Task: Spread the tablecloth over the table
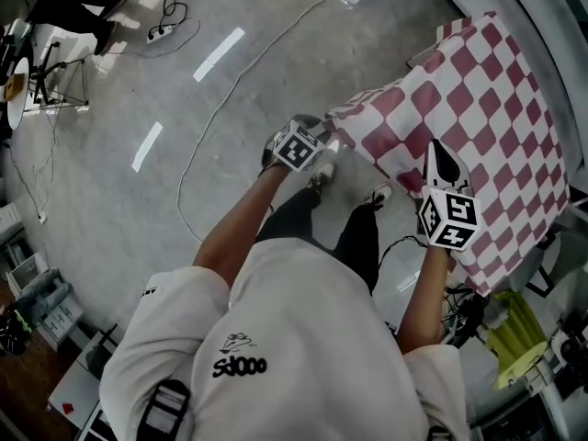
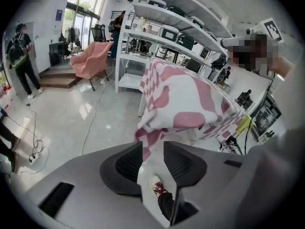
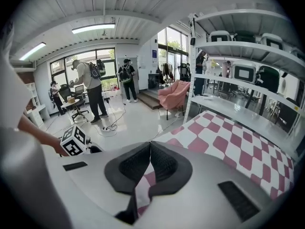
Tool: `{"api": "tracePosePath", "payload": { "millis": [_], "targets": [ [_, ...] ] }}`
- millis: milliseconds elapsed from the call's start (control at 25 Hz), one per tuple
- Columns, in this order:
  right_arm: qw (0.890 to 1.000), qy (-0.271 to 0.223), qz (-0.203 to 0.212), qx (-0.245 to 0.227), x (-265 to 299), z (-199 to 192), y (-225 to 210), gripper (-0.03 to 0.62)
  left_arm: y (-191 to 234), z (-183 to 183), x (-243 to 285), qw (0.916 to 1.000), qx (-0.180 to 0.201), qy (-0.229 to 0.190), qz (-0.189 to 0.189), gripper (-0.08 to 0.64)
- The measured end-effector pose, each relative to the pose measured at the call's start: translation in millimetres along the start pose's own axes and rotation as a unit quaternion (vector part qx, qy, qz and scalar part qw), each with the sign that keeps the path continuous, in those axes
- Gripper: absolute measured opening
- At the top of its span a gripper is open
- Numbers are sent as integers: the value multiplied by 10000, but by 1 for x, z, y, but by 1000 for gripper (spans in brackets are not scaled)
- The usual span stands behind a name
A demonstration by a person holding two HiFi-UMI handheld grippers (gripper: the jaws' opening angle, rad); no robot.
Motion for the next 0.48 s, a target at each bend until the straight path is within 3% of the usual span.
{"api": "tracePosePath", "payload": {
  "millis": [240,480],
  "targets": [
    [9991,155,-251,313,-24,-40,-8,23,-54,-25,42,9961,252,272,-797,199],
    [9970,279,-451,571,-41,-79,-9,23,-100,-12,86,9911,389,2,-1269,282]
  ]
}}
Point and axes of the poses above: the fingertips, and each gripper's own axes: x forward along the fingers, y to its left, z out of its top, the point moved 5 cm from there along -x, backward along the fingers, and after that the axes turned 10 degrees about -x, right-handed, at the moved point
